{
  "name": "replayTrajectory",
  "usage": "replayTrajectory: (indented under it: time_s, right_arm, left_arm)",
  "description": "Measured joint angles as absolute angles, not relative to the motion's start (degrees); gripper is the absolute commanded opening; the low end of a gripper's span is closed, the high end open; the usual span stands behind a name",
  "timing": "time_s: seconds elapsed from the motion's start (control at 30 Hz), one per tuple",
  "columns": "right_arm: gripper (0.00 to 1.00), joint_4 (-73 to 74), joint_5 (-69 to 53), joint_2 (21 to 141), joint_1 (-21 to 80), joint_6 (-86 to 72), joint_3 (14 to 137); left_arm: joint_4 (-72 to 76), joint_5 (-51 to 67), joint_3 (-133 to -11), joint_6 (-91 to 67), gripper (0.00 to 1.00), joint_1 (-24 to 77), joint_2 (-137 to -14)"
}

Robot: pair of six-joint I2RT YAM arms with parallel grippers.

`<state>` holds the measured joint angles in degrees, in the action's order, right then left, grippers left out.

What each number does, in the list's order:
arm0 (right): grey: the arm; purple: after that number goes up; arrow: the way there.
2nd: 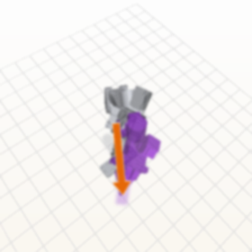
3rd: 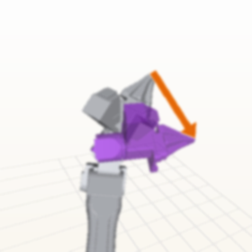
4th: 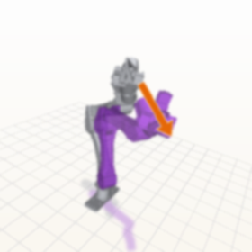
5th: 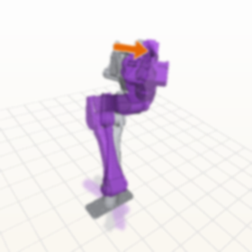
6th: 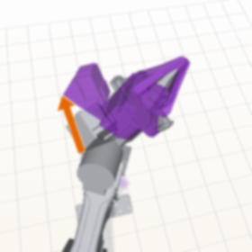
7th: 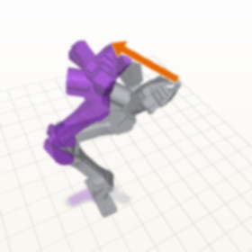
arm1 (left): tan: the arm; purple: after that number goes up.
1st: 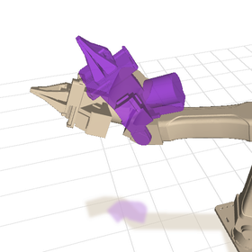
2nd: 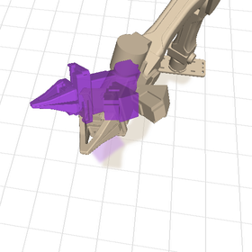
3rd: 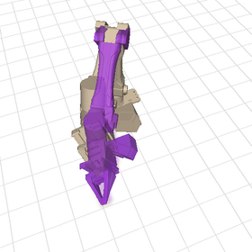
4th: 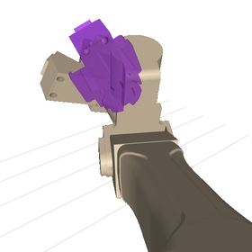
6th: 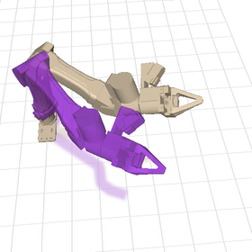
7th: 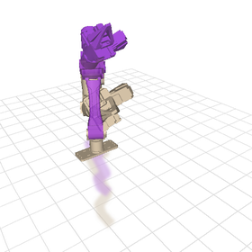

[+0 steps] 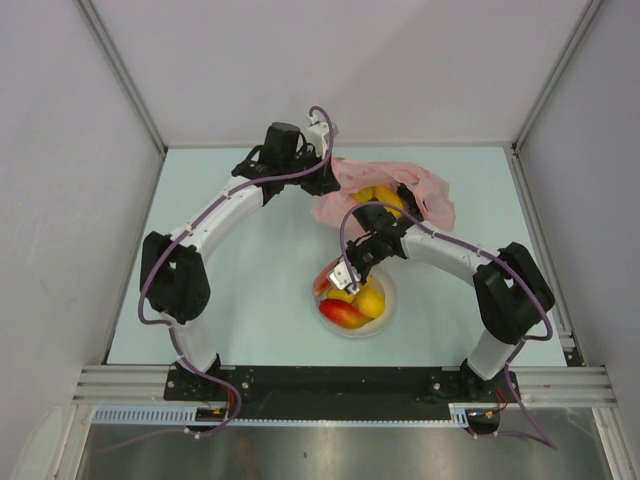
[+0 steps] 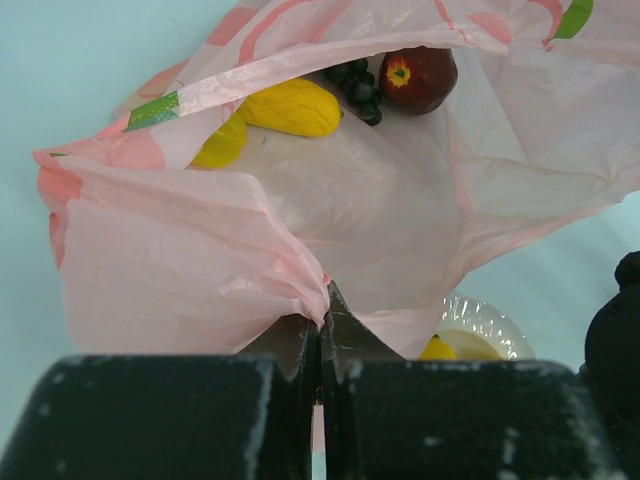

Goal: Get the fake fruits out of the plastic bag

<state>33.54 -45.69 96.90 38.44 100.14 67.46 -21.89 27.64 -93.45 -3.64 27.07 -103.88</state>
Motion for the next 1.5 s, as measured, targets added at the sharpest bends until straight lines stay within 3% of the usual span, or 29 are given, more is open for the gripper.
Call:
replayTrajectory:
  time_s: [0.07,0.1,0.13,0.17,0.27,0.37,0.57,0.8,0.93,1.03,1.17,1.27,1.5]
  right_arm:
    - [0.12,34.2,-45.6,97.3,38.6,102.1,67.5]
    - [0.17,34.6,-45.5,97.6,38.6,102.8,67.5]
    - [0.28,34.8,-45.5,97.8,38.6,103.5,67.5]
    - [0.47,34.9,-45.5,98.1,38.6,104.0,67.5]
    - [0.67,35.5,-45.4,98.7,38.4,105.4,67.5]
    - [0.70,35.6,-45.6,98.7,37.9,107.0,67.6]
    - [0.71,35.6,-45.5,96.9,35.0,108.1,67.7]
    - [0.69,33.6,-46.8,85.5,28.4,104.7,67.7]
    - [0.51,23.6,-46.2,81.3,24.4,89.1,68.0]
    - [0.30,12.9,-43.0,82.7,21.7,72.9,68.2]
    - [0.22,4.2,-37.7,87.6,19.3,56.7,68.2]
    - [0.22,0.1,-33.0,93.1,19.2,48.3,68.2]
    - [0.35,-0.7,-25.7,103.9,19.1,38.2,68.9]
  left_arm:
    - [-21.9,27.6,-93.4,-3.6,0.00,27.1,-103.9]
    - [-21.9,27.7,-93.3,-3.6,0.00,27.1,-103.9]
    - [-21.9,27.7,-93.3,-3.7,0.00,27.1,-103.9]
    - [-21.9,27.7,-93.3,-3.6,0.00,27.1,-103.9]
    - [-21.8,27.7,-93.1,-3.6,0.00,27.1,-103.8]
    - [-21.9,27.7,-93.0,-3.6,0.00,27.1,-103.8]
    - [-21.9,27.8,-93.0,-3.6,0.00,27.1,-103.8]
    - [-21.9,28.7,-93.0,-3.6,0.00,27.1,-103.8]
    - [-21.7,29.3,-93.0,-3.7,0.00,27.1,-103.8]
    - [-21.6,30.2,-93.0,-3.7,0.00,27.1,-103.8]
    - [-21.6,31.9,-93.0,-4.1,0.00,27.1,-103.8]
    - [-22.1,33.4,-93.0,-3.9,0.00,27.1,-103.5]
    - [-25.2,32.9,-87.5,3.6,0.00,27.0,-96.6]
